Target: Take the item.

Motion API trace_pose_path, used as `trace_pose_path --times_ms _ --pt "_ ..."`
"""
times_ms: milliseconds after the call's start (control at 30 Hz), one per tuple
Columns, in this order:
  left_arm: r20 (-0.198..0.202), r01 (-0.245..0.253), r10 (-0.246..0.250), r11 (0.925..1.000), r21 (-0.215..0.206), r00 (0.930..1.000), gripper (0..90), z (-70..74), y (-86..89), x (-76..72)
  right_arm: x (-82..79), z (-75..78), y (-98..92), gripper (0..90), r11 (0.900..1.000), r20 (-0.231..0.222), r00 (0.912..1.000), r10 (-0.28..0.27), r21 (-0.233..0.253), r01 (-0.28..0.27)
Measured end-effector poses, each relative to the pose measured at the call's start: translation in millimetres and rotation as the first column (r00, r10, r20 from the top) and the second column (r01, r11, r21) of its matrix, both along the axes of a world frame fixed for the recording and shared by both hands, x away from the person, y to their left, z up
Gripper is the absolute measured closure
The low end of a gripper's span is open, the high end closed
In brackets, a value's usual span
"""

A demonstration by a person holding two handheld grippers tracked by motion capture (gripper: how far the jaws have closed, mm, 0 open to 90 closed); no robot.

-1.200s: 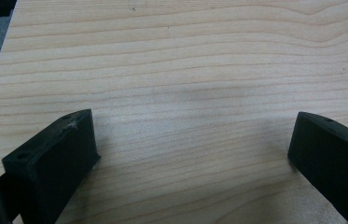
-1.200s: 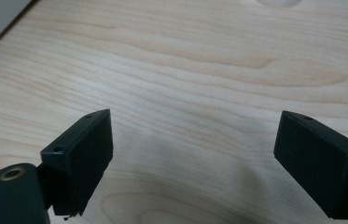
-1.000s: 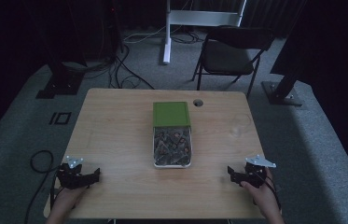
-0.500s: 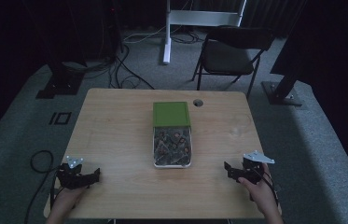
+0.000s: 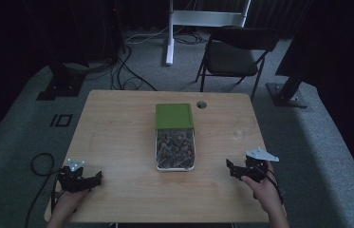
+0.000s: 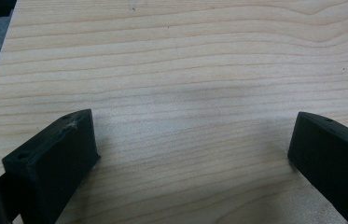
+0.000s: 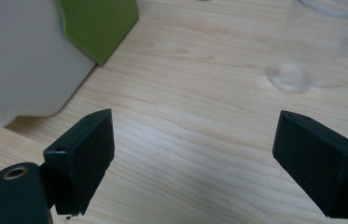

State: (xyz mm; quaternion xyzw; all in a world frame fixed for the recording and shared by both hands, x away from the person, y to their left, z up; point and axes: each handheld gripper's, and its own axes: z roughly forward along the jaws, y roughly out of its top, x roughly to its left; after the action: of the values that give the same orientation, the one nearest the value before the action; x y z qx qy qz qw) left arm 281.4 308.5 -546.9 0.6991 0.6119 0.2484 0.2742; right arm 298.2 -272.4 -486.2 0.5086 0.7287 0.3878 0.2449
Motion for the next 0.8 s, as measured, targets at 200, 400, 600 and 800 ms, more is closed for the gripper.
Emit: trace_pose_path --times_ms 200,400,600,800 --pt "0.000 0.000 0.000 1.0000 0.000 1.0000 1.7 0.0 0.0 0.0 2.2 8.7 5.0 12.7 1.000 0.016 0.9998 0.016 -0.005 -0.016" --pt "0.000 0.000 0.000 1.0000 0.000 1.0000 1.7 0.0 0.0 0.0 3.7 15.2 10.8 12.7 0.999 0.028 0.9991 0.033 0.001 -0.033" --pt "0.001 -0.001 0.001 1.0000 -0.002 1.0000 1.7 0.0 -0.1 0.0 5.4 17.2 19.3 12.7 0.998 0.029 0.9979 0.059 0.002 -0.059" --pt "0.001 -0.001 0.001 1.0000 -0.001 1.0000 1.7 0.0 -0.1 0.0 9.4 22.8 27.1 12.8 0.997 0.036 0.9962 0.079 -0.001 -0.079"
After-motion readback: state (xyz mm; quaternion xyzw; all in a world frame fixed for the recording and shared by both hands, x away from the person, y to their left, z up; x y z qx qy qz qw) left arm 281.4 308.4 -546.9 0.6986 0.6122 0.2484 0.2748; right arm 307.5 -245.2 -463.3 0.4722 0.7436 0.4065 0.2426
